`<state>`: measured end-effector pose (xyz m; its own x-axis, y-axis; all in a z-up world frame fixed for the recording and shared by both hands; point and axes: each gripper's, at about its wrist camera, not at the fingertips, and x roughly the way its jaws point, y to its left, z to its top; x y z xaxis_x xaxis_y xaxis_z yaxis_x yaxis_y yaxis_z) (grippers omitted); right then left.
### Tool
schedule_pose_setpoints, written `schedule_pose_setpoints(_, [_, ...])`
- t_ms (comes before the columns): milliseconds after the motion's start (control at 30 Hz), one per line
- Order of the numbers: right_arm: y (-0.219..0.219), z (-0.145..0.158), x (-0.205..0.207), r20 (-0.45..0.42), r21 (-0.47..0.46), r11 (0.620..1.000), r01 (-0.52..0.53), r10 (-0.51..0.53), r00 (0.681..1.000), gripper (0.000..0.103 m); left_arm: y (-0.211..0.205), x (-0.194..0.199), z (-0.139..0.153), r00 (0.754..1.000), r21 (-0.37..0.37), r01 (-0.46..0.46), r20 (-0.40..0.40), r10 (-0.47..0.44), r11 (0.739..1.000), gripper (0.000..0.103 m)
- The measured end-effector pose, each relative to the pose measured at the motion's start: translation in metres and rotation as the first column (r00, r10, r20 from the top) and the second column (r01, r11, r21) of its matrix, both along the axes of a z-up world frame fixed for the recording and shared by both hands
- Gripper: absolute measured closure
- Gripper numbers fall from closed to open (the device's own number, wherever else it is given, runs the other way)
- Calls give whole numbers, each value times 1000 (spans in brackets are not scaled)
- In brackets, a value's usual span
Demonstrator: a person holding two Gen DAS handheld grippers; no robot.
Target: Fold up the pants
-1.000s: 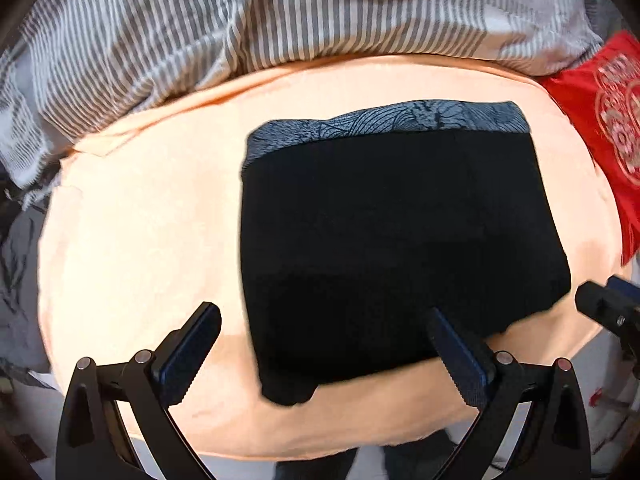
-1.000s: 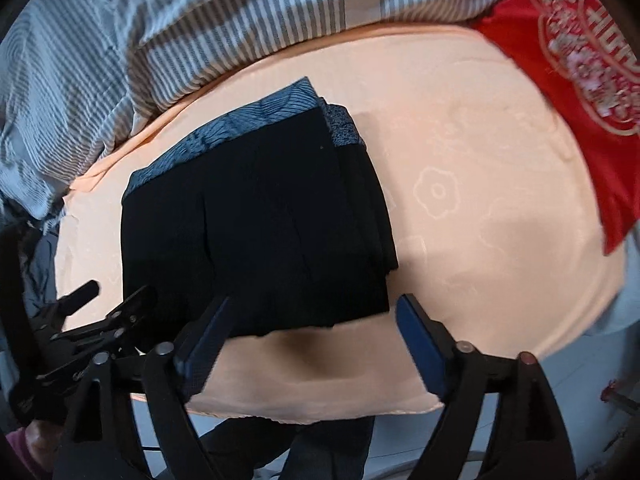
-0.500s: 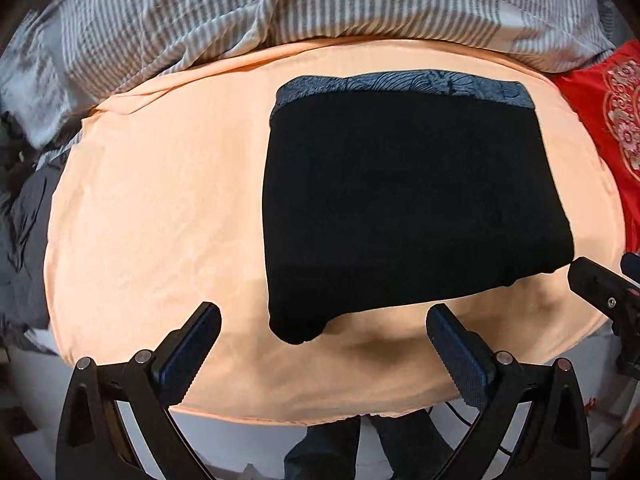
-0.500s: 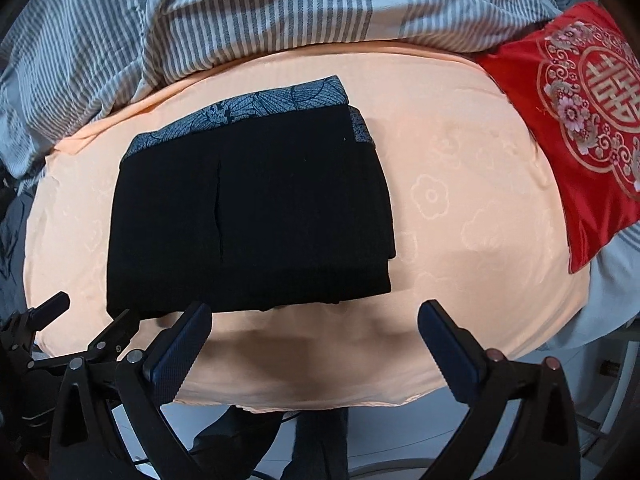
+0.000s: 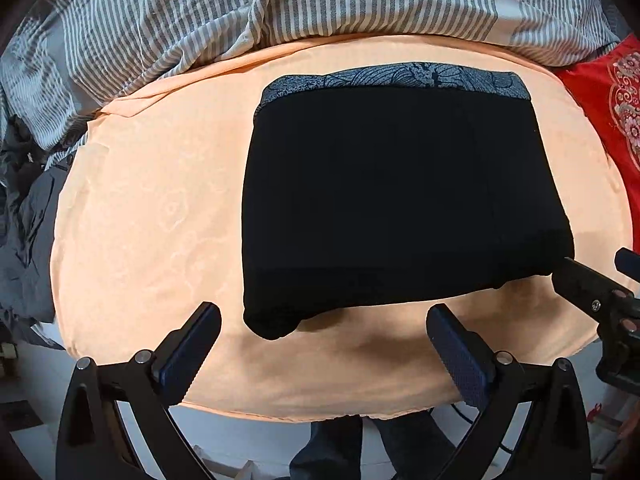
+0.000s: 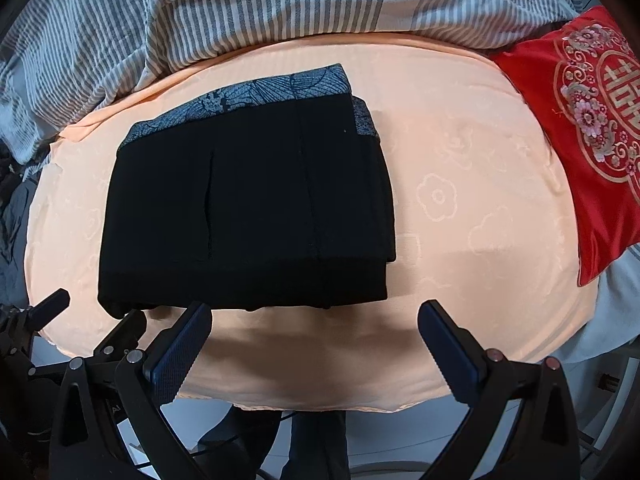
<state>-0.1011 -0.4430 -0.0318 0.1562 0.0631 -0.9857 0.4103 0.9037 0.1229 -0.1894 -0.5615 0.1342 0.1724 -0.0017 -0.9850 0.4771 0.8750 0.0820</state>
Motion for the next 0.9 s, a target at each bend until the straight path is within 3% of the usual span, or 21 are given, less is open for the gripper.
schedule_pose_setpoints(900, [-2,-11,2,-14,36,999,-26,27,1000,0,-4,-7,-6,1000,21,13,-3,-13,1000,0])
